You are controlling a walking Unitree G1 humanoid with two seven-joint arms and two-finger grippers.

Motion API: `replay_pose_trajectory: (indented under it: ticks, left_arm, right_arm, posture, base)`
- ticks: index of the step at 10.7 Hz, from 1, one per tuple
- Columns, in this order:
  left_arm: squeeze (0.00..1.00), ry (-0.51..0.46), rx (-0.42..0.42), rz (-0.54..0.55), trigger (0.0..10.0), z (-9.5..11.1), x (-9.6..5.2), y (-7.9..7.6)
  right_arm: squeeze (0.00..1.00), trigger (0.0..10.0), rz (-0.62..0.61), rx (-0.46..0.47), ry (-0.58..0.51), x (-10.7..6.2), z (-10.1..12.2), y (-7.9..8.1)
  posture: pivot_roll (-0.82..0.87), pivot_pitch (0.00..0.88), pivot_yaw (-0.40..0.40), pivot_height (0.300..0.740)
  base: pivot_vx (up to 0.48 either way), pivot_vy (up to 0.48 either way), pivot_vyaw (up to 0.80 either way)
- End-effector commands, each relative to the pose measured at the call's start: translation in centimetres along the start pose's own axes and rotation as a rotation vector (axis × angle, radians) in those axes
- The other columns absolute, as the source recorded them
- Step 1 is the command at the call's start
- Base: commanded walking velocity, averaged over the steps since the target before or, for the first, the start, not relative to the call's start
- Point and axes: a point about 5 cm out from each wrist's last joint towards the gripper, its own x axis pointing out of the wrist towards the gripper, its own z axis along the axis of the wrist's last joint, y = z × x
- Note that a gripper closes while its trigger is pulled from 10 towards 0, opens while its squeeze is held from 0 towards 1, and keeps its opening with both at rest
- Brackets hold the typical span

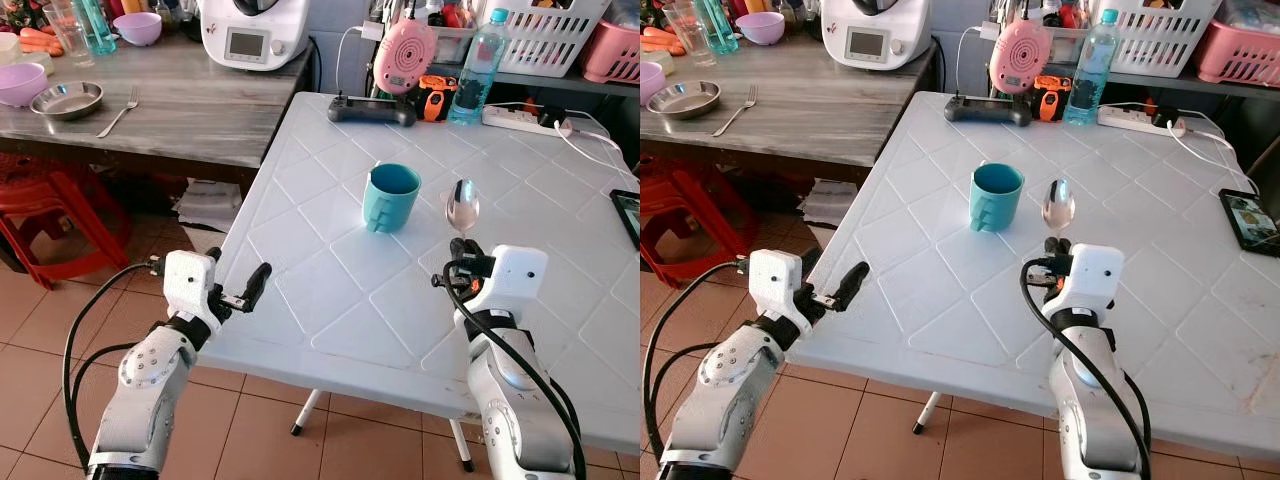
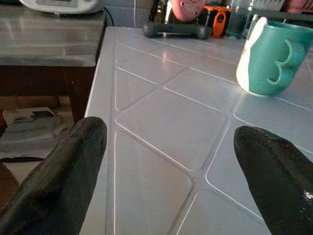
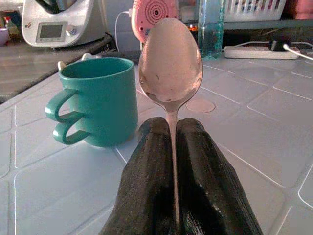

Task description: Setting the table

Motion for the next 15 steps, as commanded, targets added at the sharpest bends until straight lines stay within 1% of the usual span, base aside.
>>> replay_pose_trajectory:
  ticks: [1,3,4,10,15]
  left_arm:
    - [0.00,-0.007,-0.003,0.018,10.0,0.33,0.23,0.35]
    - [0.00,-0.007,0.000,0.009,10.0,0.31,0.26,0.29]
    - [0.00,-0.005,-0.002,0.007,10.0,0.27,0.30,0.26]
    - [0.00,-0.003,-0.006,-0.005,10.0,0.11,0.38,0.04]
    - [0.00,-0.009,-0.012,-0.008,10.0,0.01,0.84,-0.08]
  right_arm:
    - [0.00,10.0,0.002,0.000,-0.021,0.08,0.33,0.09]
    - [0.00,10.0,0.015,-0.026,-0.029,0.07,0.30,0.26]
    - [0.00,10.0,0.017,-0.040,-0.038,0.07,0.38,0.27]
    - [0.00,10.0,0.014,-0.044,-0.056,0.36,0.66,0.22]
    - [0.00,10.0,0.024,-0.049,-0.076,0.46,0.91,0.32]
  posture:
    - [0.10,0.080,-0.012,0.740]
    - [0.09,0.081,-0.009,0.740]
    - [0.09,0.081,-0.009,0.740]
    - [0.09,0.081,-0.010,0.740]
    - [0.08,0.065,-0.010,0.740]
  base:
    - [0.000,0.307,-0.48]
    - [0.000,0.427,-0.64]
    - [0.000,0.442,0.00]
    - [0.000,0.462,0.00]
    - [0.000,0.476,0.00]
